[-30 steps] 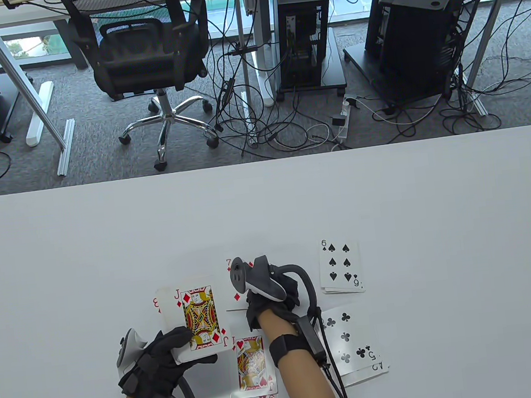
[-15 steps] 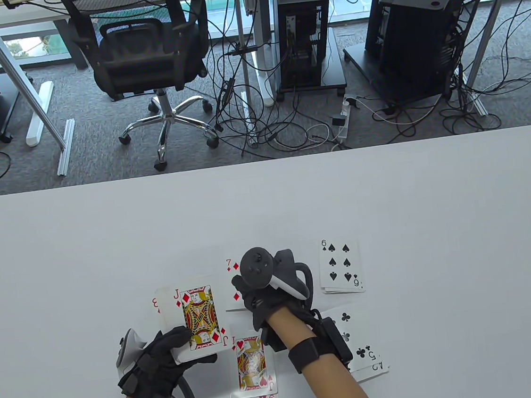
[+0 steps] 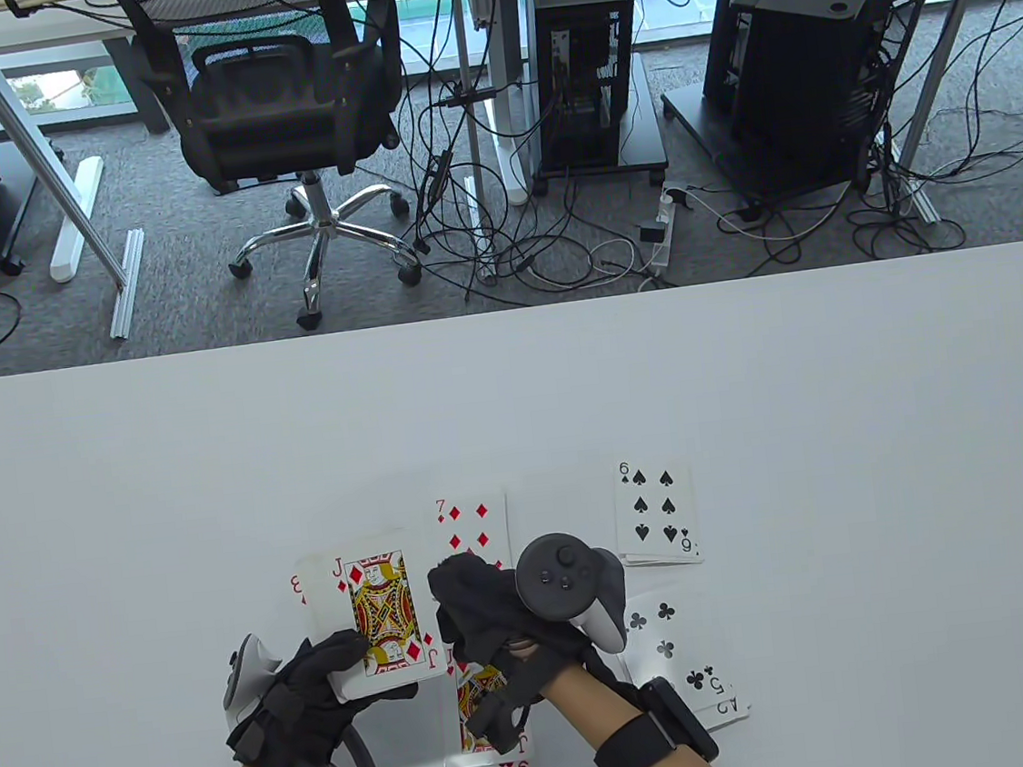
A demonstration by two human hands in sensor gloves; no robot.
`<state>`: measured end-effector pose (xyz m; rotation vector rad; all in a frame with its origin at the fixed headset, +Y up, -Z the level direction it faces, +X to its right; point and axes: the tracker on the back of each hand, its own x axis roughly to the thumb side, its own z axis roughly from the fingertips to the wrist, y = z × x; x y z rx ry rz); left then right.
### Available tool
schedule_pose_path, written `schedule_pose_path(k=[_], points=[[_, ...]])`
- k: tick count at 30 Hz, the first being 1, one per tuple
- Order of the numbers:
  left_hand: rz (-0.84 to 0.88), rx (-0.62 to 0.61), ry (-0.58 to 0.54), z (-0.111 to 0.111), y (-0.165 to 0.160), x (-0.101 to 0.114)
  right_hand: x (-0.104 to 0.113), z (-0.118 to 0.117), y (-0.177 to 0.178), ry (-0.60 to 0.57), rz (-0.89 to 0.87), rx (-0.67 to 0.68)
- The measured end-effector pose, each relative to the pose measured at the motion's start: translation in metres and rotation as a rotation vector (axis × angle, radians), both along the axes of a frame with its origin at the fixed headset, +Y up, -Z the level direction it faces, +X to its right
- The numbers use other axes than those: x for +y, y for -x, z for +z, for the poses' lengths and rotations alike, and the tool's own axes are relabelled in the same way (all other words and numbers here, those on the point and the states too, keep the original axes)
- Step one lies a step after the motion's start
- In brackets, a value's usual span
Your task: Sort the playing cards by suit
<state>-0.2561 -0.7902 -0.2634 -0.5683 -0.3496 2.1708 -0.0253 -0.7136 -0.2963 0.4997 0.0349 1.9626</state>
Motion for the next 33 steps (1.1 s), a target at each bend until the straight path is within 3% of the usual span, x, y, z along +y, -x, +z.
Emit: schedule_pose_path(k=[7,10,13,16,19,24,33], points=[[0.002,-0.003,-0.005,0.001,-0.001,0.002,0.008,0.011,-0.003,-0.092,0.032,-0.062],[-0.012,0.002,0.000,0.000,-0.001,0.001,0.009,0.013,-0.002,-0.072,-0.008,-0.034],[-0.017,-0.001,0.006,0.001,-0.001,0.001,0.009,0.017,0.004,-0.047,0.092,0.030],[-0.031,-0.016,-0.001,0.001,-0.002,0.001,0.009,0.022,0.012,-0.129,0.245,0.028],[-0.023,-0.019,-0.008,0.002,-0.002,0.002,0.009,0.023,0.017,-0.199,0.281,-0.025],[-0.005,-0.008,-0.030,0.001,-0.001,0.003,0.007,0.018,0.015,-0.153,0.136,-0.043],[-0.040,0.012,-0.001,0.001,-0.001,0.000,0.004,-0.006,0.004,-0.066,0.171,-0.041]])
